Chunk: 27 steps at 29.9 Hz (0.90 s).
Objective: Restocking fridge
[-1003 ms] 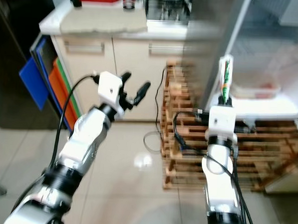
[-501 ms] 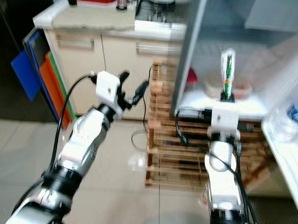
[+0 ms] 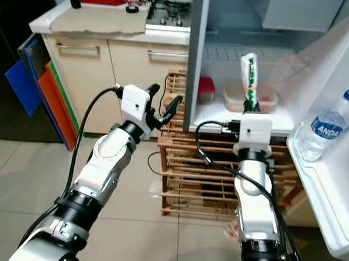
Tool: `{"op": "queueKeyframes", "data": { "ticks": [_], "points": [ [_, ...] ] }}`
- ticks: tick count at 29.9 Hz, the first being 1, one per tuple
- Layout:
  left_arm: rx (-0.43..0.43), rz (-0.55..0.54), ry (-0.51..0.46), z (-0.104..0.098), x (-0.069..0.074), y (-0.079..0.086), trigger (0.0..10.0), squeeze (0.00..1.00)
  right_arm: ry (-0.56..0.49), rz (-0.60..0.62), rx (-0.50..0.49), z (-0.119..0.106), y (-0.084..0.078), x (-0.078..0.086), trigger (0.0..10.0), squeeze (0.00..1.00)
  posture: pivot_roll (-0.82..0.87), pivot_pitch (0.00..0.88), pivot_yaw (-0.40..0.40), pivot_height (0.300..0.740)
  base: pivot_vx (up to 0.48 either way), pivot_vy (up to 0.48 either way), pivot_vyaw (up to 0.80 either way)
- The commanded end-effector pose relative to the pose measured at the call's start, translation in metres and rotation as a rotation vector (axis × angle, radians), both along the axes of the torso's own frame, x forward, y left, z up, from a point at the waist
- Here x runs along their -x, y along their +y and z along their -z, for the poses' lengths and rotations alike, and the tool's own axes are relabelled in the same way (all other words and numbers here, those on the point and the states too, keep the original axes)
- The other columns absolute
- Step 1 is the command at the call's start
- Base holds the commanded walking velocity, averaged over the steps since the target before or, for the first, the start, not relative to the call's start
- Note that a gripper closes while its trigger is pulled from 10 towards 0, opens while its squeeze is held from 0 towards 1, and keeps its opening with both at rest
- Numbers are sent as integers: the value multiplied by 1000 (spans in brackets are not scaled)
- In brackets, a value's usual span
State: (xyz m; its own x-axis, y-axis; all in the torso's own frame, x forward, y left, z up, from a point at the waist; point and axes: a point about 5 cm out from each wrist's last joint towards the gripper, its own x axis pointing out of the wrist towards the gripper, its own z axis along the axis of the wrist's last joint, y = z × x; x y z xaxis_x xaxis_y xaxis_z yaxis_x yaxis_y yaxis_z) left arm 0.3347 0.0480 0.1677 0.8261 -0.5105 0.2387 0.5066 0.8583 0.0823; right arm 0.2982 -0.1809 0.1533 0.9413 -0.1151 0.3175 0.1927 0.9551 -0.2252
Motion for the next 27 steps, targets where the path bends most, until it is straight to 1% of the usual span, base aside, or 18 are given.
{"op": "queueKeyframes", "data": {
  "ticks": [1,2,8,13,14,17,19,24,26,27],
  "points": [
    [-5,31,-43,-7,2,-5,10000,0,-4,-1,-7,-2,-1,-3,0,0,-53,0,35,740,480,0,0],
    [-5,31,-43,-7,2,-5,10000,0,-4,-1,-7,-2,-1,-3,0,0,-53,0,35,740,480,0,0],
    [9,142,-114,-17,13,-14,10000,0,1,0,4,-3,-3,-6,0,0,-47,0,29,740,480,0,0],
    [-36,237,-193,-23,24,-23,10000,0,-1,9,15,-6,-6,-11,0,0,-45,0,27,740,480,0,0],
    [-50,252,-224,-25,26,-25,10000,0,-4,11,20,-6,-6,-11,0,0,-43,0,27,740,480,0,0],
    [-86,270,-304,-34,31,-28,10000,0,-5,15,26,-7,-7,-13,0,0,-43,0,26,740,0,0,0],
    [-85,277,-349,-43,33,-28,10000,0,-1,26,30,-6,-9,-13,0,0,-42,0,28,740,0,0,0],
    [-55,283,-341,-50,32,-25,10000,0,5,35,30,-4,-9,-12,0,0,-43,0,33,740,0,0,0],
    [-17,298,-305,-52,30,-24,10000,0,6,34,30,-6,-9,-16,0,0,-41,0,38,740,0,0,0],
    [-1,323,-289,-52,30,-25,10000,0,12,24,37,-8,-9,-23,0,0,-36,0,38,740,0,0,0]
  ]
}}
